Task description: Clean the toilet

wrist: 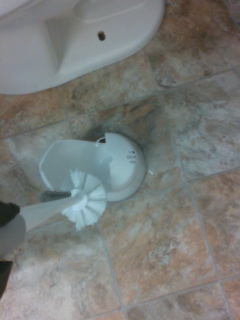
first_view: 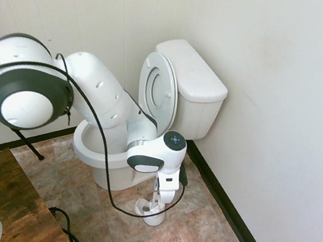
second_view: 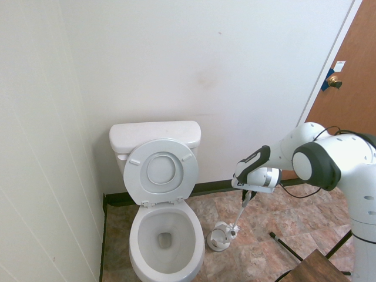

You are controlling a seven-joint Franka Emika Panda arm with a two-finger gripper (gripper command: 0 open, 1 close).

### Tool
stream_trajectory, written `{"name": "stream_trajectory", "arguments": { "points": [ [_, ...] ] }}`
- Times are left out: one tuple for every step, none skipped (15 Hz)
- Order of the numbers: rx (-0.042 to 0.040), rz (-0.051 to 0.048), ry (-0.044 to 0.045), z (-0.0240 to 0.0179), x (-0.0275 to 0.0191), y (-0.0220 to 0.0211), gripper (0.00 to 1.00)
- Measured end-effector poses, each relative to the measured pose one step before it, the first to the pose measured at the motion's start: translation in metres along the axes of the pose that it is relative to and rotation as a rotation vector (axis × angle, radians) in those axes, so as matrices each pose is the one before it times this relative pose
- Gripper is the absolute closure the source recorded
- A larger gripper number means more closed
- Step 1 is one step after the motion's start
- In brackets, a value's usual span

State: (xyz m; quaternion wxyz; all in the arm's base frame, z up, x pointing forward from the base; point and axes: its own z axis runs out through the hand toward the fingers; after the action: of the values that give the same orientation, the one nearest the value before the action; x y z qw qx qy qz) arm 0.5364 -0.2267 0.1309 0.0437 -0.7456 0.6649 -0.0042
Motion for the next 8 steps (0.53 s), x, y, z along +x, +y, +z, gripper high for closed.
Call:
{"name": "stream_trajectory", "arguments": {
  "points": [
    [0.00793, -0.00113, 0.00370, -0.01822, -0.00585, 0.00764, 1.00],
    [0.00852, -0.00528, 0.00303, -0.01766, -0.00853, 0.00686, 1.00],
    [0.01046, -0.01086, 0.00498, -0.01750, -0.01064, 0.00363, 1.00],
    [0.01583, -0.01205, 0.01140, -0.02019, -0.01159, -0.00050, 1.00],
    [0.01724, -0.01009, 0.01288, -0.01992, -0.01042, -0.00279, 1.00],
    [0.01522, -0.00908, 0.01141, -0.01888, -0.00976, -0.00352, 1.00],
    [0.01177, -0.01026, 0.01016, -0.01821, -0.00977, -0.00405, 1.00],
    [0.01009, -0.01083, 0.01235, -0.01800, -0.00870, -0.00431, 1.00]
  ]
}}
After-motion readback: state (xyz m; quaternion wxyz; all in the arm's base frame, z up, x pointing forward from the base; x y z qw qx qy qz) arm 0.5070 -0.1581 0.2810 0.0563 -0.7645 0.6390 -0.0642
